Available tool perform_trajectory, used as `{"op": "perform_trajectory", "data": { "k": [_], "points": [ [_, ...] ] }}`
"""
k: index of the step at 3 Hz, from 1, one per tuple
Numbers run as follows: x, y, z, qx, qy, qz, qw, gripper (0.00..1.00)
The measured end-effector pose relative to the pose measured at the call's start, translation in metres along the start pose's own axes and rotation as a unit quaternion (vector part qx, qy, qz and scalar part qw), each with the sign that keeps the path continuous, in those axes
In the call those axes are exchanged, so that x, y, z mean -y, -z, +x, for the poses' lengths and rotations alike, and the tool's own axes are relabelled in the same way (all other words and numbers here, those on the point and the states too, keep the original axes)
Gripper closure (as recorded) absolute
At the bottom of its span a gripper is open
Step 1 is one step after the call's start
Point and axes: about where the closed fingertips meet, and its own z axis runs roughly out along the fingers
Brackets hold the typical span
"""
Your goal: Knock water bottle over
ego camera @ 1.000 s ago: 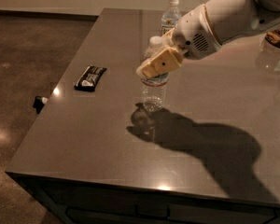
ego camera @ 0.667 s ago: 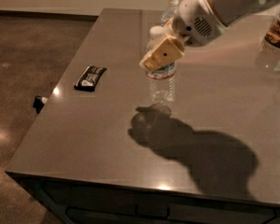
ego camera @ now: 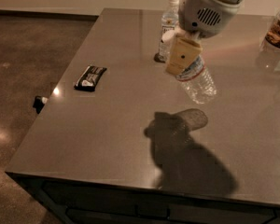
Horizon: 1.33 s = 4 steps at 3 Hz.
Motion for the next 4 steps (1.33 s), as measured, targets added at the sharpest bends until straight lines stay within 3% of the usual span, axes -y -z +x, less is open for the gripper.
{"op": "perform_trajectory", "data": {
  "k": [1, 2, 3, 4],
  "points": [
    [0.019, -0.024, 0.036, -0.116, 0.042, 0.012, 0.9923, 1.0],
    [0.03, -0.051, 0.05, -0.176, 0.074, 0.01, 0.9816, 0.97],
    [0.03, -0.079, 0.06, -0.22, 0.095, -0.003, 0.9708, 0.67],
    [0.021, -0.098, 0.067, -0.235, 0.102, -0.023, 0.9664, 0.44]
  ]
}}
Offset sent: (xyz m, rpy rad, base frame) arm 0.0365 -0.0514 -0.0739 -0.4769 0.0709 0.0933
